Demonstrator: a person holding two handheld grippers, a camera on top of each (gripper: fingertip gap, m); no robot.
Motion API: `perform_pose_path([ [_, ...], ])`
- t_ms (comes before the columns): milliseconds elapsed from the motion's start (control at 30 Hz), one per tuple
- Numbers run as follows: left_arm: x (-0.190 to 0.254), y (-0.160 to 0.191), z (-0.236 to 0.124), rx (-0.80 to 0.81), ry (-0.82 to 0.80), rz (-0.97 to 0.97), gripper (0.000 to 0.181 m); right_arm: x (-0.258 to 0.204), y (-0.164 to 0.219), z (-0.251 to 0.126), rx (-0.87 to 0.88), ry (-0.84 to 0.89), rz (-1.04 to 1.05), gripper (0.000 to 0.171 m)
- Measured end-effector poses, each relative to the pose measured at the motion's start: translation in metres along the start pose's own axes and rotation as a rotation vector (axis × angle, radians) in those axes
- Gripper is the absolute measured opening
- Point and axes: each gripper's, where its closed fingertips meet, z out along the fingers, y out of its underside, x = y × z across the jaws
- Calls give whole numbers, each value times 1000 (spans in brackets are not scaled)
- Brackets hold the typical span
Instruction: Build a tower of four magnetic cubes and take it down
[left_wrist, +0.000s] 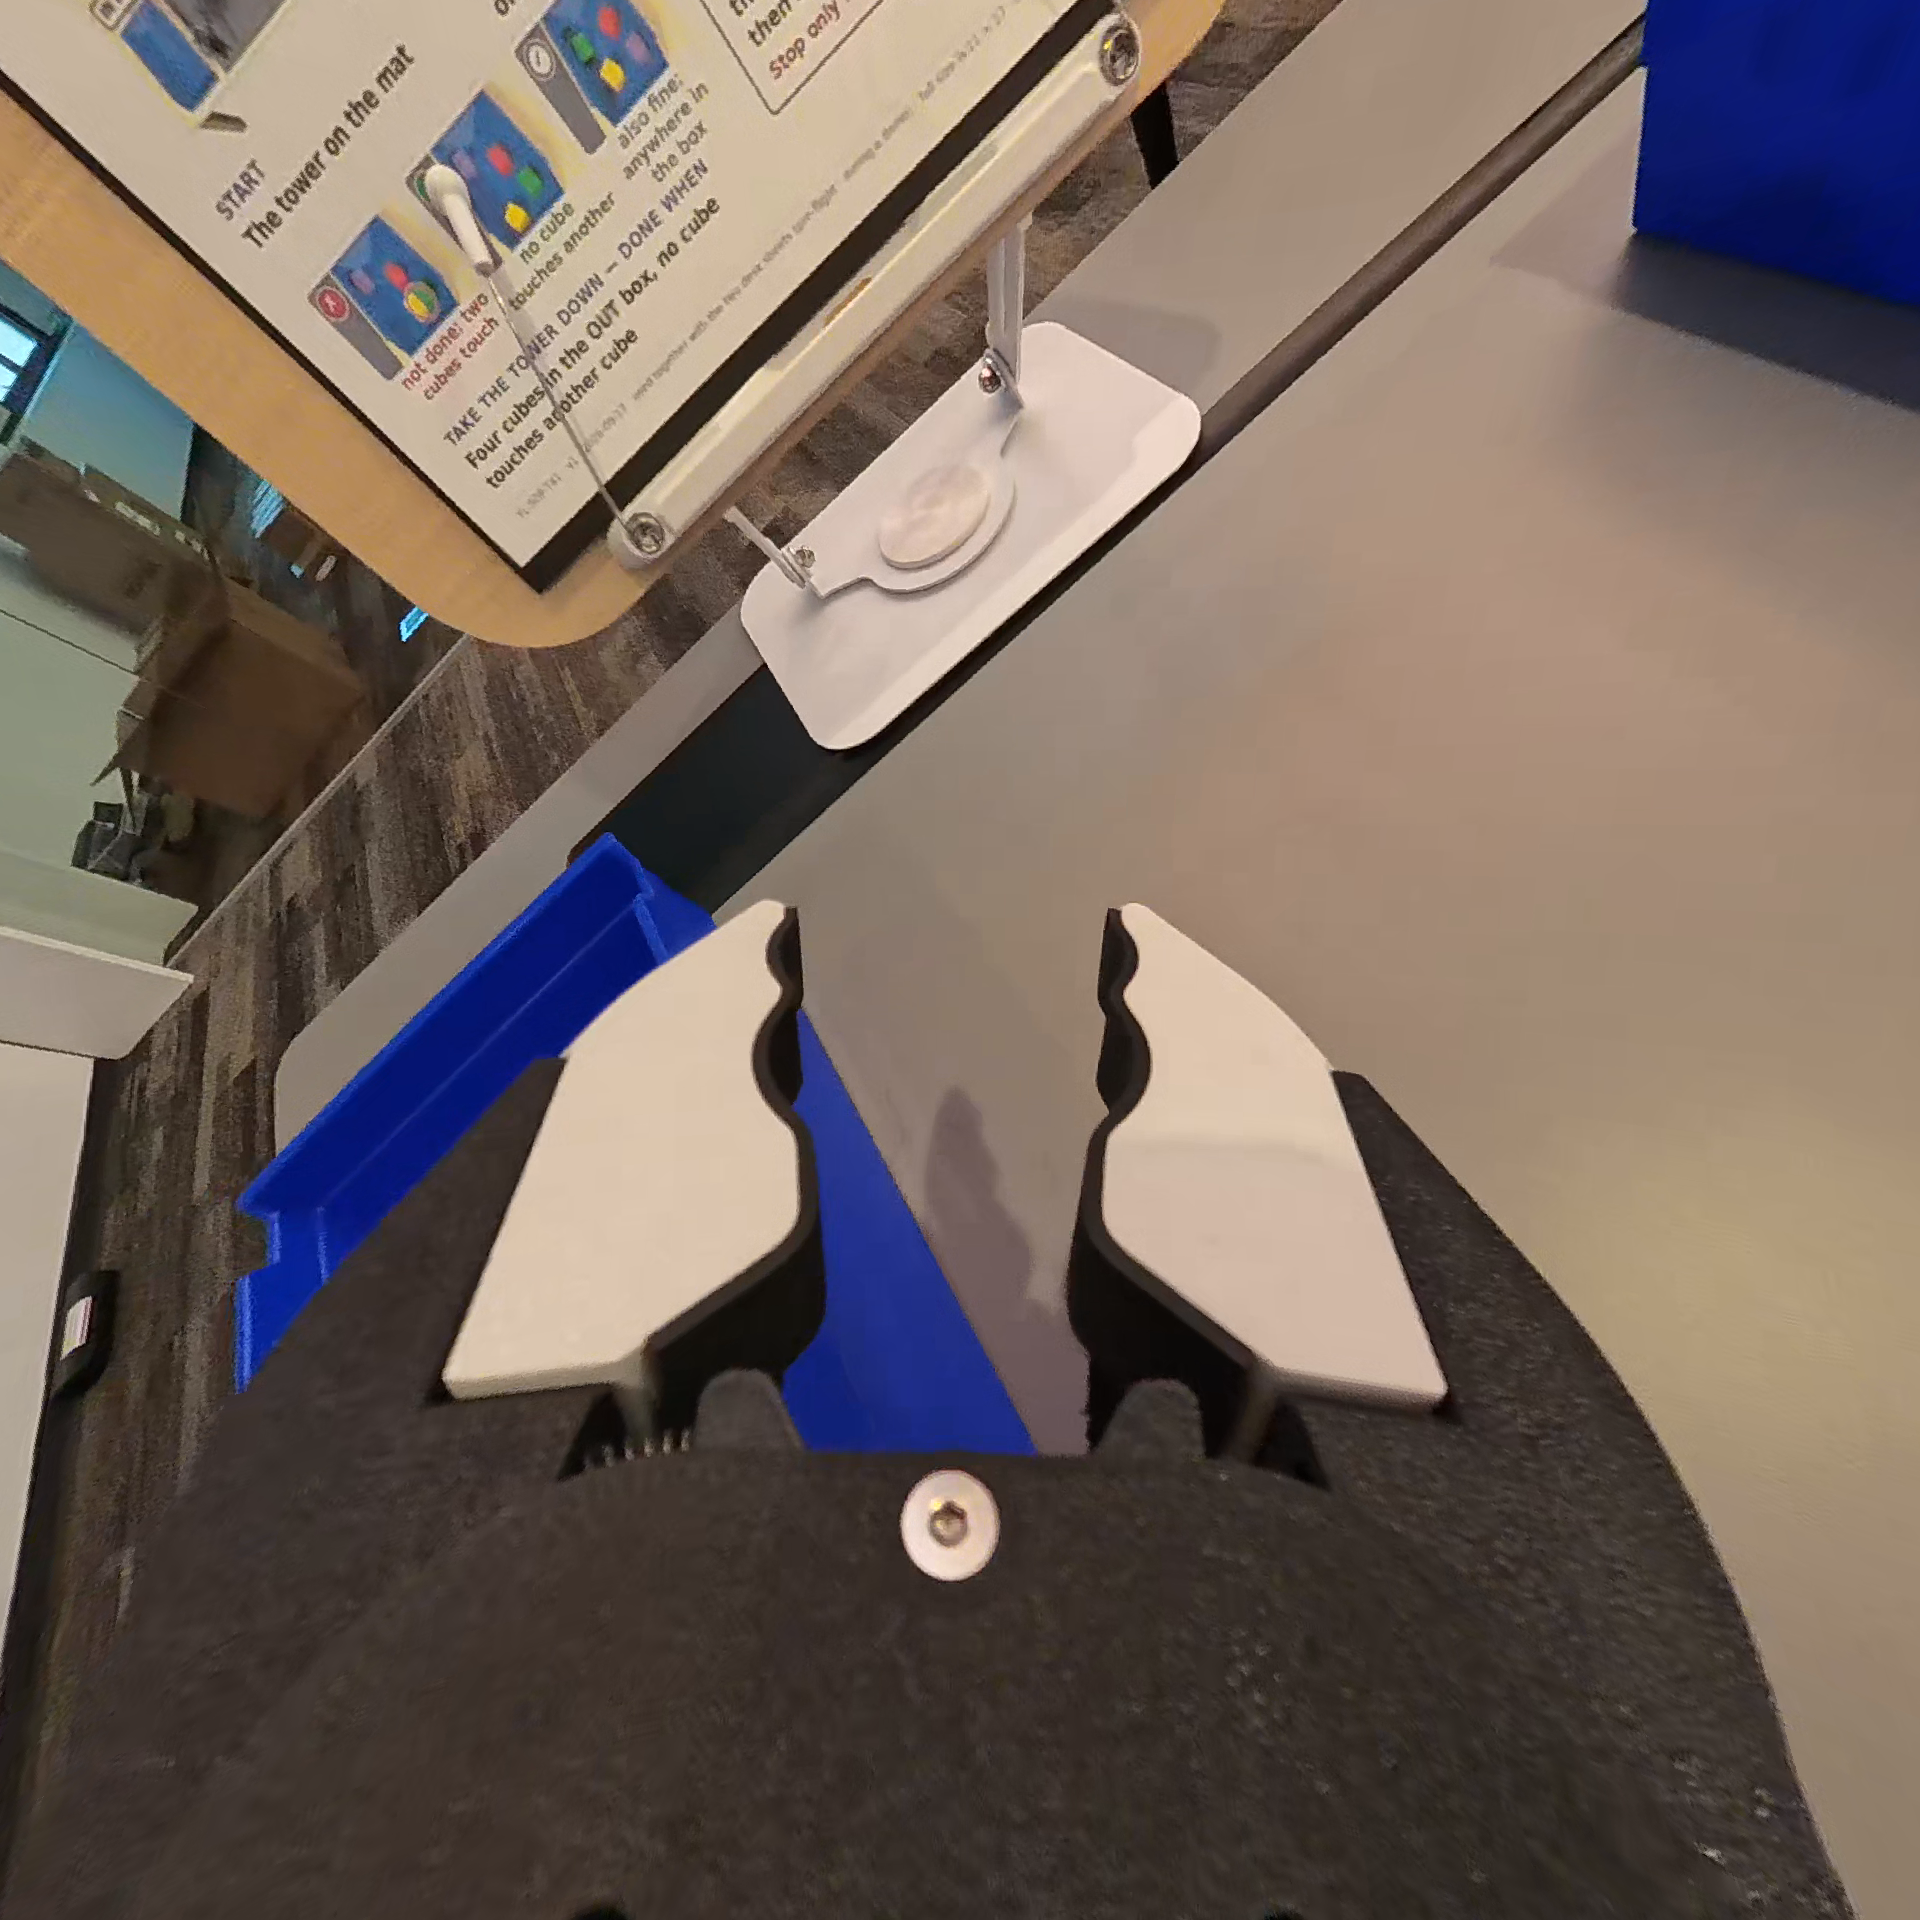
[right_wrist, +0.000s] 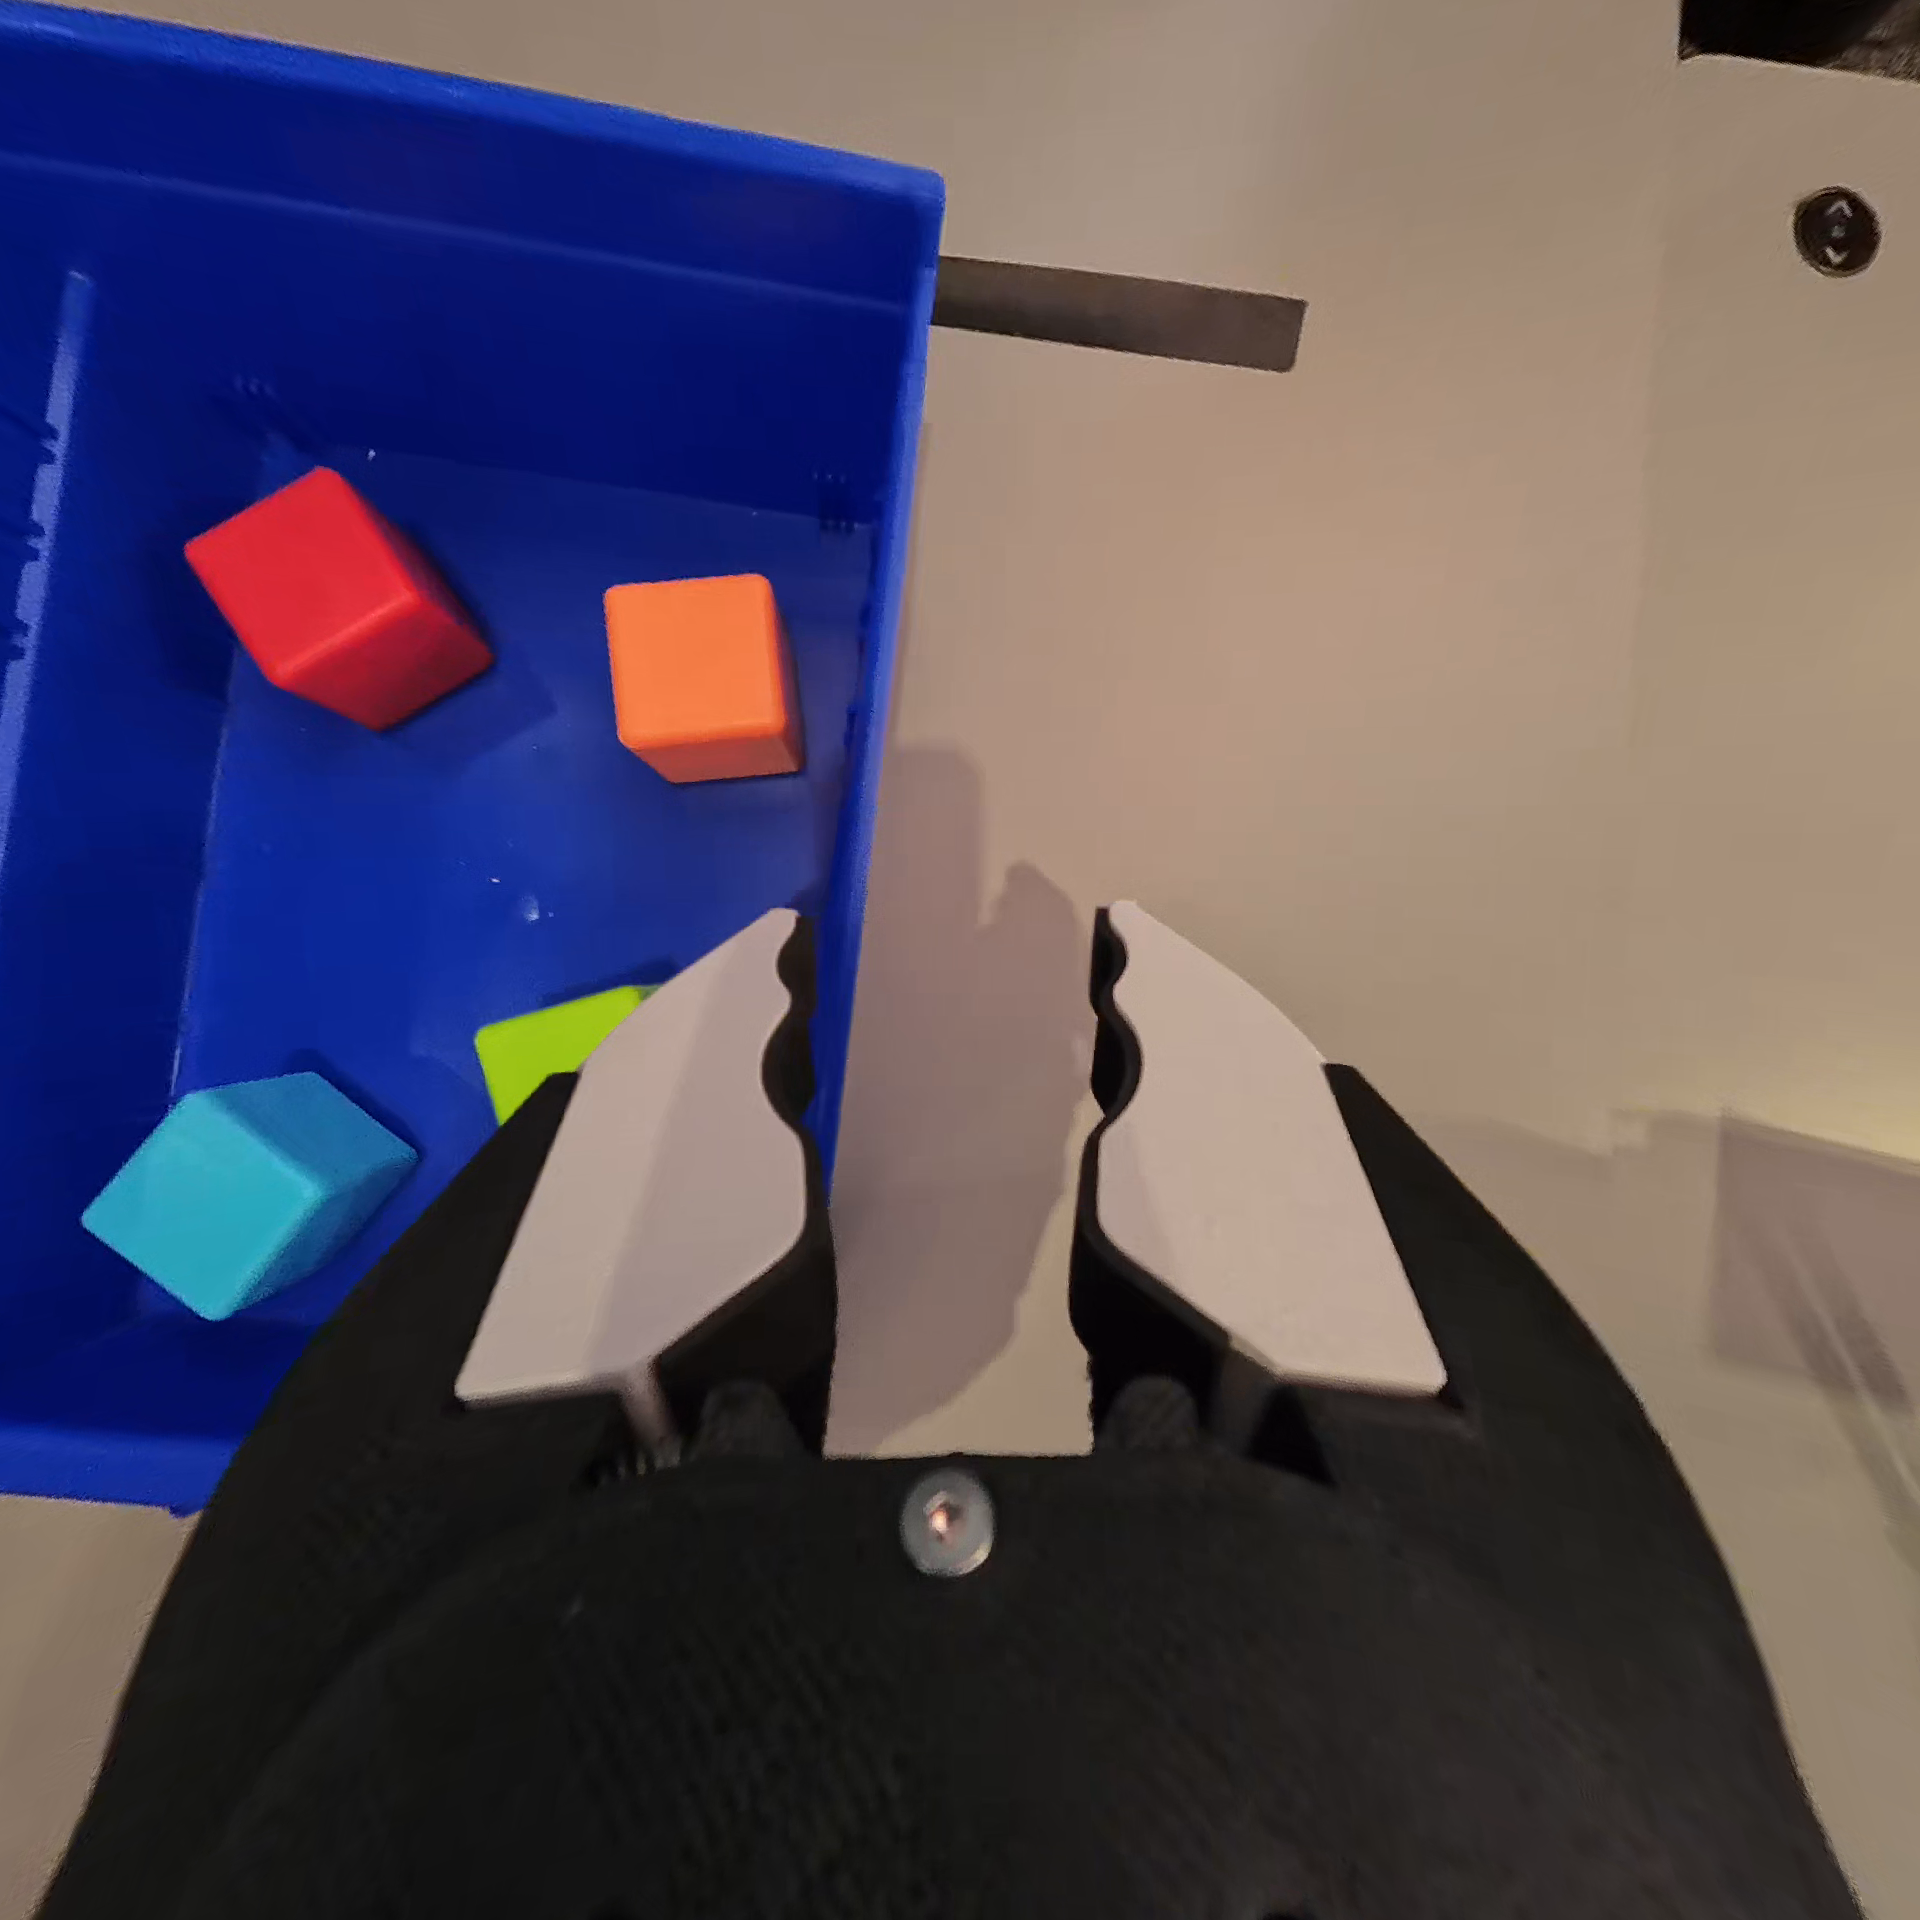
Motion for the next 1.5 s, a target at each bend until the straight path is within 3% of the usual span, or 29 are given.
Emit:
perform_pose_path([
  [233, -26, 4, -11, -30, -39, -11, 58, -14, -5, 4, -19, -16, 3, 53],
  [367, -85, 15, -39, -59, -110, -137, 68, -14, -4, 10, -38, -7, 44, 53],
  [467, -143, 44, -60, -112, -238, -241, 80, -12, 3, 19, -86, -2, 51, 53],
  [567, -186, 81, -72, -157, -313, -359, 81, -13, 13, 29, -149, -14, 70, 53],
  [700, -230, 118, -79, -184, -474, -439, 83, -14, 27, 40, -233, -35, 93, 39],
  [800, -251, 119, -88, -137, -630, -400, 78, -27, 34, 45, -279, -117, 91, 12],
  [1433, -249, 111, -88, -138, -687, -338, 76, -31, 36, 47, -289, -145, 104, 8],
  [1467, -249, 115, -87, -149, -684, -337, 74, -31, 36, 47, -288, -148, 106, 8],
  [1500, -249, 124, -86, -187, -671, -346, 59, -31, 36, 47, -288, -152, 109, 8],
])
